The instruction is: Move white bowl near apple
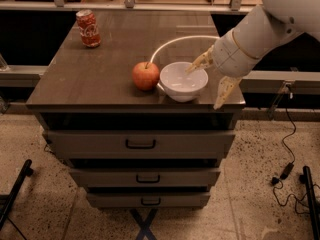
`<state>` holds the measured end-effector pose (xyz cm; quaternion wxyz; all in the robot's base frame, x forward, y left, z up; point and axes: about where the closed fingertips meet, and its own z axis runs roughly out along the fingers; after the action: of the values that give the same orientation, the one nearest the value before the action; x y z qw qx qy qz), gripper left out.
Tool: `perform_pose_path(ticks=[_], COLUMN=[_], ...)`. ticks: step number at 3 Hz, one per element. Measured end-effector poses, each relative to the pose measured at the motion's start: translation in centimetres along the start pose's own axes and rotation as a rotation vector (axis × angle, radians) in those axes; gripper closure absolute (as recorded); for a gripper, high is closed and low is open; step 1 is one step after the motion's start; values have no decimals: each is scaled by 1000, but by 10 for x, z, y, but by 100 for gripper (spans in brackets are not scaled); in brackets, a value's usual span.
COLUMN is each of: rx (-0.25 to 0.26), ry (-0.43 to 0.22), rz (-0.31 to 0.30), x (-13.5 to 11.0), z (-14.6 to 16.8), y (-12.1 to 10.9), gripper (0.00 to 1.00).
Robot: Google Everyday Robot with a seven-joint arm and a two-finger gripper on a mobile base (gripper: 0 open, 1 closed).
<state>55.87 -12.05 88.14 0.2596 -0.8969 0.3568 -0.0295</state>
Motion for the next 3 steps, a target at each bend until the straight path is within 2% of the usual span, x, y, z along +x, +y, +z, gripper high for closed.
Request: perform_pose_path(ticks=[1,2,3], rx=[-1,36,92], ry=[11,59,142], rz=[20,83,162], x=[10,32,53], z=[-14,-47,-81], y=[1,9,20], gripper=[0,0,0])
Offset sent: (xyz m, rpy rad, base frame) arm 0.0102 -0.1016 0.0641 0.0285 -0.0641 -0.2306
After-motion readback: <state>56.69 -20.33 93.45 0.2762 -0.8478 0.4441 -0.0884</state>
